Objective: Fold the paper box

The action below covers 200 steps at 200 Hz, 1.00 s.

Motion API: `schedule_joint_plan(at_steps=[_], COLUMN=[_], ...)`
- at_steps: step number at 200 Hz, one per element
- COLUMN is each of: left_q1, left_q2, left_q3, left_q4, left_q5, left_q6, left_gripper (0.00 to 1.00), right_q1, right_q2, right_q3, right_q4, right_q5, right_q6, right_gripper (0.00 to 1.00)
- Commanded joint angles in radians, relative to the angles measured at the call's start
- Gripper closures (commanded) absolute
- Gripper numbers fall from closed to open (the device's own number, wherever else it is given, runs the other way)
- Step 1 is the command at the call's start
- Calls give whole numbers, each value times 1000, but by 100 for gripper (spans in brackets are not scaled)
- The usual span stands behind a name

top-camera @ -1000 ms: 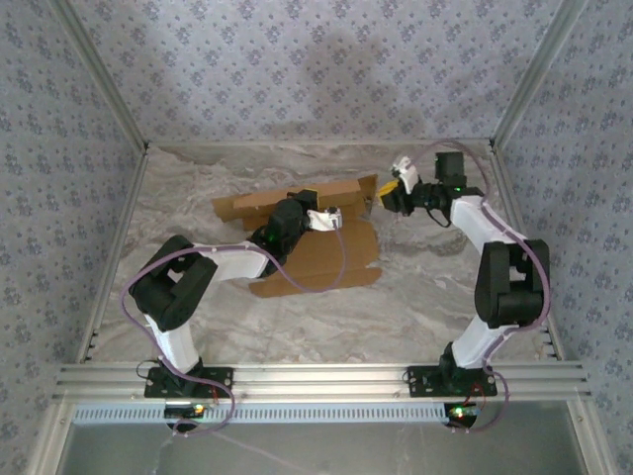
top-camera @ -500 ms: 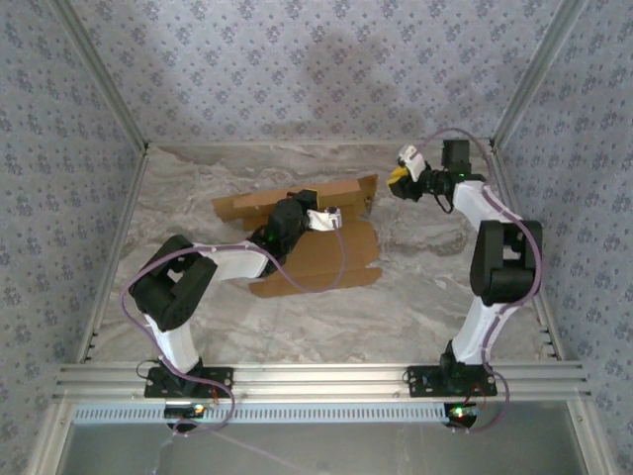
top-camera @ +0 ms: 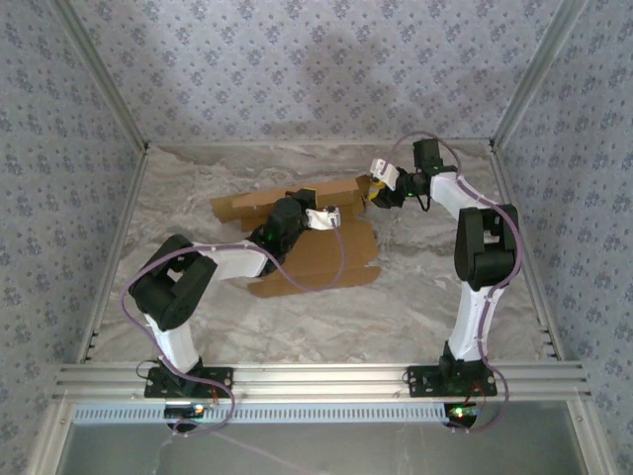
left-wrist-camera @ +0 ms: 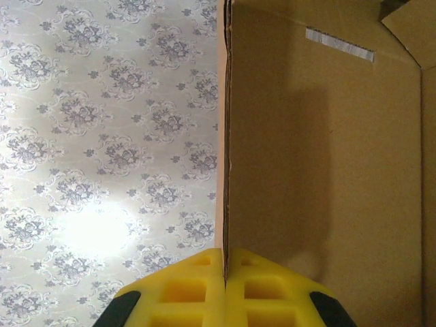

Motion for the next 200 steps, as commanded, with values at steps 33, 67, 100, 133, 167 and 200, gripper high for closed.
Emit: schedule_joint_plan(at_steps=[33, 67, 100, 133, 167, 200], left_q1=[3, -1, -18, -34, -56, -45], left_q2=[47, 94, 125, 134, 86, 9], left_q3=[-1, -12, -19, -18, -37, -61], left_q4=[-86, -27, 48, 73, 62, -55], left_q5=[9, -23, -53, -57, -21, 61], left_q6=[-18, 44, 82, 115, 92, 37], left_gripper=[100, 100, 100, 100, 100, 100], right_q1=[22, 12, -1, -18, 18, -3], right_q2=[-47, -153, -326, -497, -651, -644], right_q3=[-16, -131, -322, -474, -608, -383], right_q4=[-69, -43, 154, 323, 610, 215], right_q5=[-41, -71, -97, -136, 41, 180], right_q6=[-72, -1, 201, 438, 764, 959], right_gripper=[59, 60, 61, 61, 61, 64])
